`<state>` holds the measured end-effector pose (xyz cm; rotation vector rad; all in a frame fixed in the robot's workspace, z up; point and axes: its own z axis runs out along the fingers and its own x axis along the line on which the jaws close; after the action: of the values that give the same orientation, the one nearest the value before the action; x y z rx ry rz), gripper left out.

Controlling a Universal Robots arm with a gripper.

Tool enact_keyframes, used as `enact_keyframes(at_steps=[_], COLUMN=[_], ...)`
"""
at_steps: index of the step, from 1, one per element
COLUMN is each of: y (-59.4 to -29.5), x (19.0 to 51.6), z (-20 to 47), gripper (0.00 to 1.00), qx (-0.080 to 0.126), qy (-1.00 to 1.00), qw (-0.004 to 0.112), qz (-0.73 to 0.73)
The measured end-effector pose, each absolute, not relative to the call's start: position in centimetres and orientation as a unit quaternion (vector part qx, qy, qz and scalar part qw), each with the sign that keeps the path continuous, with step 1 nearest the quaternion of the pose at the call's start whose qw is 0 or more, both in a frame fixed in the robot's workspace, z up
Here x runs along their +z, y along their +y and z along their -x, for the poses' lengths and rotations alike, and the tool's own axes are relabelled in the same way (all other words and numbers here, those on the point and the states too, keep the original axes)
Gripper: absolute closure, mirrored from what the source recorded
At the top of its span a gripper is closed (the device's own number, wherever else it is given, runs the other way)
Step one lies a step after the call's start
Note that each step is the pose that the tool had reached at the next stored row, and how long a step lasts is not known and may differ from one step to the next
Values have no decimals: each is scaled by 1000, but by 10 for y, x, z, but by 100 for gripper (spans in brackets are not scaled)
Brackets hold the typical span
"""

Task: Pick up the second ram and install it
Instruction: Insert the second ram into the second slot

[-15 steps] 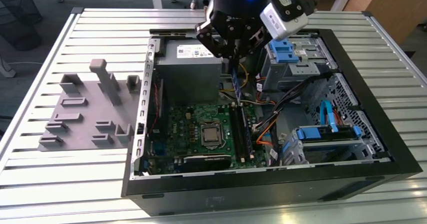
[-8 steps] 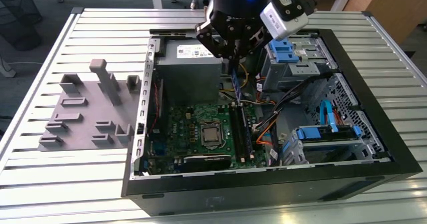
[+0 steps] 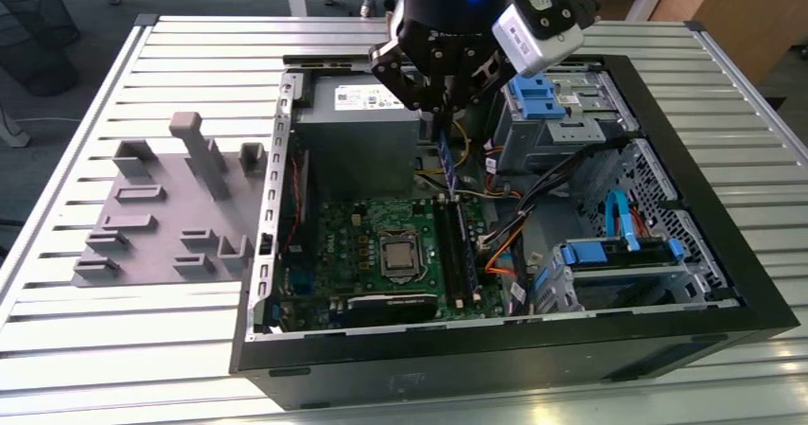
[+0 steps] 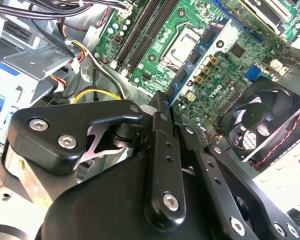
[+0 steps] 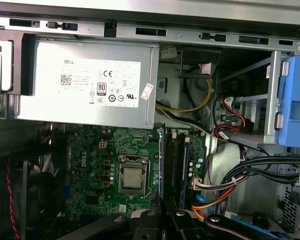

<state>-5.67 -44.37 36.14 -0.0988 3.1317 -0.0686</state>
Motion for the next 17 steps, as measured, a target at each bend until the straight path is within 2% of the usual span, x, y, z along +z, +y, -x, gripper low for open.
enact_keyframes(at_steps=[17], y=[-444], x=[361], z=[57], gripper=[86], qx=[-26], qy=[999], qw=[4], qz=[32])
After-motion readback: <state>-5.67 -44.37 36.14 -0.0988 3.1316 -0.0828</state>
